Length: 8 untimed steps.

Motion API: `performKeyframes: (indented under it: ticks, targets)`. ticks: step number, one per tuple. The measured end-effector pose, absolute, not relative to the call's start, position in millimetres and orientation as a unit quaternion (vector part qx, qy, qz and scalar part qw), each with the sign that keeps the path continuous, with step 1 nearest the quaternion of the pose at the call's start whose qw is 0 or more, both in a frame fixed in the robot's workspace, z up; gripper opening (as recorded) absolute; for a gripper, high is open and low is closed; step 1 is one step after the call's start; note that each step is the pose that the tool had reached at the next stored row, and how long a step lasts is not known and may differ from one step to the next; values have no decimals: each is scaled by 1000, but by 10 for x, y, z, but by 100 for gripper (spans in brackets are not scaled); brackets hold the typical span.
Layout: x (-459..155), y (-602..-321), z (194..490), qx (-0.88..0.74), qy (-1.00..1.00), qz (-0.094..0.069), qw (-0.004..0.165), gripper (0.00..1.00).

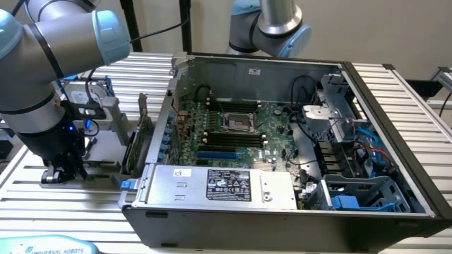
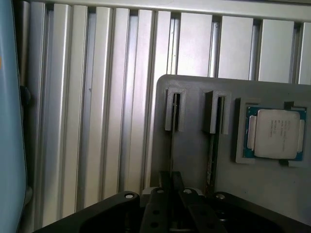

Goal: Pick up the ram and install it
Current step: 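Pick up the ram and move it above insertion slot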

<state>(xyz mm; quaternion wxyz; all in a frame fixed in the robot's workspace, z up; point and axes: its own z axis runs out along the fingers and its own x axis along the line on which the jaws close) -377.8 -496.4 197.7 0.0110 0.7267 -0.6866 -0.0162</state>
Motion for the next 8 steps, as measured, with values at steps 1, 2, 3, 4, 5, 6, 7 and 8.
performKeyframes:
  ticks: [1, 2, 3, 4, 5, 6, 7, 8]
  targets:
    - [-3778, -4964, 1977, 727, -687, -16, 11, 13]
    - [-3778, -4964, 1977, 727, -687, -16, 11, 13]
    - [-3778, -4964, 1977, 727, -687, -16, 11, 13]
    - [-3778, -4963, 1978, 727, -687, -16, 11, 13]
    - [-3777, -4963, 1981, 727, -687, -16, 11, 13]
    - [-3778, -4964, 1987, 727, -687, -16, 11, 13]
    - [-3778, -4964, 1996, 727, -687, -16, 11, 13]
    - [-3778, -4964, 2003, 727, -687, -16, 11, 13]
